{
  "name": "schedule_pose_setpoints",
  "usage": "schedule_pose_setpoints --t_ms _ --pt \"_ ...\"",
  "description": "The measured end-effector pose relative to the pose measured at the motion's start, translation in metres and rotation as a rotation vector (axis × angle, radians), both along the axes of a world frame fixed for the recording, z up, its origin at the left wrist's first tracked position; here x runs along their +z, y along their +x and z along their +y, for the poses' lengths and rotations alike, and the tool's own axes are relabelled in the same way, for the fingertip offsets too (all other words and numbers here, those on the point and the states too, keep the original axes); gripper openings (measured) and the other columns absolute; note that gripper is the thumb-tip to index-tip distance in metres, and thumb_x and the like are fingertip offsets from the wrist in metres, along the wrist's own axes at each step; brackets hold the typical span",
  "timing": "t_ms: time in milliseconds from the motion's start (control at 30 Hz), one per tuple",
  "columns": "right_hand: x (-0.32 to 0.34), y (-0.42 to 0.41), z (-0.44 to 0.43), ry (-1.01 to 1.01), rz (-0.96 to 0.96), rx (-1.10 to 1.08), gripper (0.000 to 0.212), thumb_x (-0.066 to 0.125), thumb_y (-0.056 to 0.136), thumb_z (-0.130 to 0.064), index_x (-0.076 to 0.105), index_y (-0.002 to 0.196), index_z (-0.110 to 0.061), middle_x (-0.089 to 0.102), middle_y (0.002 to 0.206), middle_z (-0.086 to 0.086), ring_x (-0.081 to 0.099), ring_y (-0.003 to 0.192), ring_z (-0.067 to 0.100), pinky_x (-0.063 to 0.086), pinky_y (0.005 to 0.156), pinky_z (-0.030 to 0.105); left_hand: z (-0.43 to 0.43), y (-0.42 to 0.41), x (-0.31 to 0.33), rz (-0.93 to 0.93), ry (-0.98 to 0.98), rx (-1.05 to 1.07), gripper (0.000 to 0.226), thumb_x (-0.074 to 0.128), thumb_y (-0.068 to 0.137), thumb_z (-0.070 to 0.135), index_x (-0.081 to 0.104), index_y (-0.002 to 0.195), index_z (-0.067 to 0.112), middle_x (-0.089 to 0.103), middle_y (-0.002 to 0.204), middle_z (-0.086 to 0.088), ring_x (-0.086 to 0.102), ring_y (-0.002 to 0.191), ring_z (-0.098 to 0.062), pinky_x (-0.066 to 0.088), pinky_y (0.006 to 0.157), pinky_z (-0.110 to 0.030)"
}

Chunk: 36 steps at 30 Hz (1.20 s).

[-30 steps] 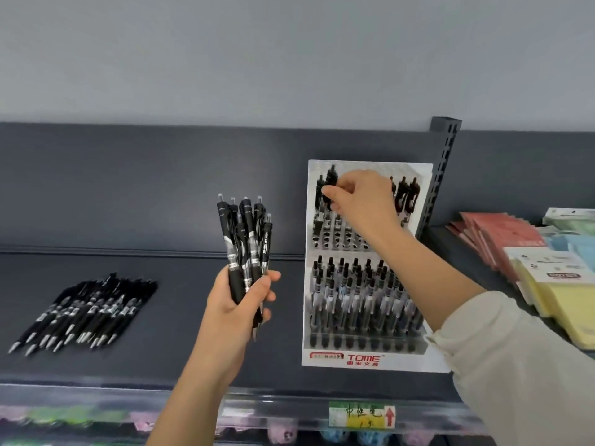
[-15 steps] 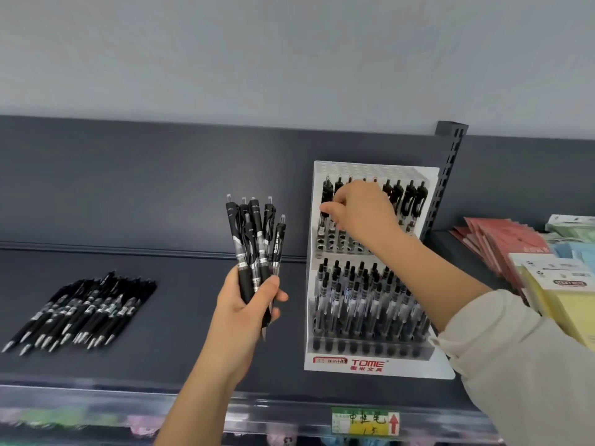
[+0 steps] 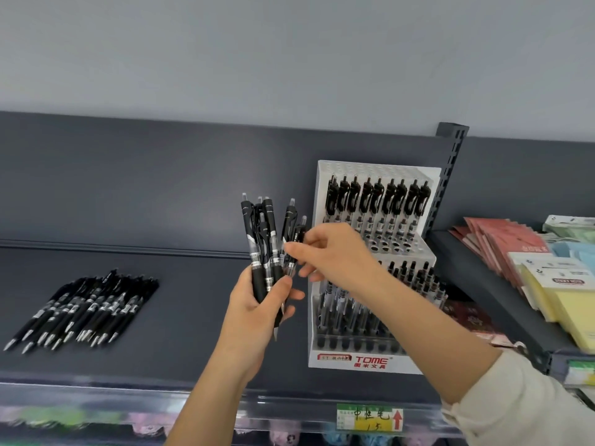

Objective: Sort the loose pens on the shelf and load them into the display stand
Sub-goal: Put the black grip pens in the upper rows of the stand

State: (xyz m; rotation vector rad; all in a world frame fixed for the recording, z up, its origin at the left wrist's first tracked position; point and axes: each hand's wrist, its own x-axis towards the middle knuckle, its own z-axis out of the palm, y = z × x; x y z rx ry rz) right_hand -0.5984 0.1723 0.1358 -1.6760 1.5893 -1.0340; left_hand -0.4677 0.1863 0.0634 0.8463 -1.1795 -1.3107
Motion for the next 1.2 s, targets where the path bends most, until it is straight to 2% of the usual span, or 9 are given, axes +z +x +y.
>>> schedule_pose_setpoints --t_ms 133,233,300,400,500,667,833,967,1200 --pt "0.001 0.0 0.005 0.009 -0.071 0.002 0.018 0.062 0.089 -0.021 0.065 0.093 -0.003 0.07 0.083 0.011 0.068 0.069 0.014 0.058 0.065 0.024 0.002 -0.001 0.002 0.075 0.015 -0.019 0.015 0.053 0.094 0.01 0.057 0.108 0.012 0.072 0.098 -0.003 0.071 0.09 -0.019 0.058 0.072 -0.028" --pt "0.014 -0.008 0.006 -0.07 -0.114 -0.035 0.011 0.055 0.093 -0.014 0.063 0.093 -0.007 0.067 0.087 0.006 0.067 0.074 0.012 0.059 0.068 0.023 -0.001 0.001 0.0 0.118 0.032 0.024 0.011 0.054 0.093 0.009 0.056 0.104 0.005 0.068 0.098 -0.008 0.07 0.091 -0.021 0.058 0.076 -0.034" --pt "0.027 -0.019 0.005 -0.146 -0.19 -0.105 0.009 0.053 0.093 -0.011 0.062 0.093 -0.012 0.065 0.088 0.003 0.066 0.076 0.012 0.059 0.069 0.024 -0.005 0.003 -0.002 0.1 0.054 0.077 0.009 0.056 0.092 0.011 0.055 0.1 0.005 0.065 0.092 -0.005 0.07 0.089 -0.017 0.058 0.075 -0.032" --pt "0.045 -0.04 -0.001 -0.27 -0.289 -0.208 0.013 0.052 0.095 -0.011 0.059 0.096 -0.022 0.064 0.088 -0.004 0.065 0.078 0.008 0.058 0.071 0.021 -0.01 0.009 -0.005 0.043 0.063 0.132 0.003 0.059 0.092 0.014 0.056 0.093 0.011 0.062 0.067 0.001 0.062 0.065 -0.011 0.052 0.061 -0.024" --pt "0.048 -0.057 -0.013 -0.366 -0.088 -0.318 0.011 0.052 0.095 -0.015 0.06 0.094 -0.02 0.065 0.085 -0.005 0.067 0.082 0.009 0.057 0.079 0.029 -0.012 0.012 -0.006 0.014 0.041 0.141 0.005 0.059 0.091 0.016 0.055 0.09 0.014 0.056 0.059 0.003 0.051 0.053 -0.009 0.045 0.058 -0.026" --pt "0.041 -0.058 -0.027 -0.4 0.155 -0.341 0.016 0.051 0.095 -0.017 0.065 0.091 -0.01 0.069 0.088 0.008 0.067 0.085 0.025 0.054 0.084 0.044 -0.012 0.013 -0.004 0.005 0.006 0.128 0.006 0.059 0.091 0.017 0.055 0.091 0.013 0.055 0.057 0.006 0.05 0.053 -0.008 0.043 0.059 -0.029" --pt "0.036 -0.055 -0.035 -0.398 0.301 -0.357 0.018 0.051 0.095 -0.019 0.064 0.09 -0.009 0.07 0.086 0.009 0.066 0.08 0.023 0.052 0.076 0.036 -0.011 0.015 -0.003 0.007 0.004 0.118 0.007 0.06 0.091 0.016 0.055 0.092 0.012 0.054 0.058 0.004 0.049 0.053 -0.01 0.043 0.06 -0.028" --pt "0.029 -0.057 -0.045 -0.195 0.464 -0.325 0.033 0.049 0.097 -0.022 0.063 0.083 0.004 0.069 0.079 0.017 0.067 0.075 0.03 0.055 0.073 0.042 -0.01 0.017 -0.003 0.006 0.01 0.121 0.007 0.06 0.091 0.016 0.056 0.094 0.011 0.054 0.059 0.003 0.048 0.053 -0.01 0.044 0.059 -0.028" --pt "0.022 -0.059 -0.052 -0.14 0.635 -0.318 0.037 0.04 0.099 -0.027 0.051 0.069 -0.008 0.064 0.075 0.009 0.063 0.075 0.028 0.052 0.073 0.04 -0.005 0.016 -0.003 0.0 0.031 0.089 0.011 0.061 0.09 0.017 0.059 0.097 0.01 0.057 0.062 -0.001 0.052 0.057 -0.01 0.047 0.057 -0.022"
